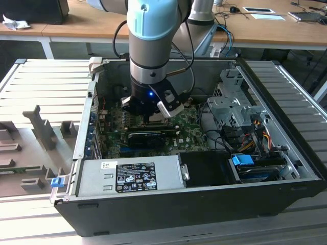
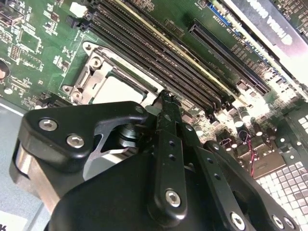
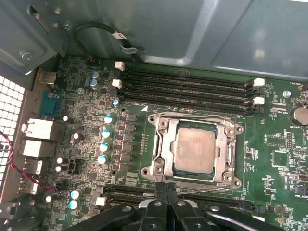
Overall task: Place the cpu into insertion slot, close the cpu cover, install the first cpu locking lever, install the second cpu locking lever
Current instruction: 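Install the second cpu locking lever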
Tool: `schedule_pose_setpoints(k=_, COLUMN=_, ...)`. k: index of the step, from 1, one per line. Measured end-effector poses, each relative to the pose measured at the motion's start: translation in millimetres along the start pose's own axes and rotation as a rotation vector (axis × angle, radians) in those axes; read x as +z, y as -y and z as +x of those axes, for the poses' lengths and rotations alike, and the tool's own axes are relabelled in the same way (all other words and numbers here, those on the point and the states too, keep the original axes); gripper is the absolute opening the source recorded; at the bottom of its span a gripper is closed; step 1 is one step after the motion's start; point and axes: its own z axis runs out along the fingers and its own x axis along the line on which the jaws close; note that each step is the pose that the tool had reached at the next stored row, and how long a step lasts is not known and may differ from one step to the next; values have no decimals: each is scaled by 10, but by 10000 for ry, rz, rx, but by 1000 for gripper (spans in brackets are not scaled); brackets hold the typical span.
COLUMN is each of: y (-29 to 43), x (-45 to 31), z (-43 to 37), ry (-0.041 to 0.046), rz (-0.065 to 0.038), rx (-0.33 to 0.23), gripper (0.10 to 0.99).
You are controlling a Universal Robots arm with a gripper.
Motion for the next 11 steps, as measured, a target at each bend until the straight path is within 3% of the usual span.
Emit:
schedule_pose_setpoints(k=4, y=20, x=18, z=19, ry=8, rz=-72, rx=-2, gripper=106)
schedule_pose_setpoints(k=8, y=58, x=12, z=64, ry=37, rz=-304, rx=0, gripper=106)
schedule_pose_setpoints(k=11, y=82, x=15, z=73, ry=51, rz=-416, rx=4, gripper=106)
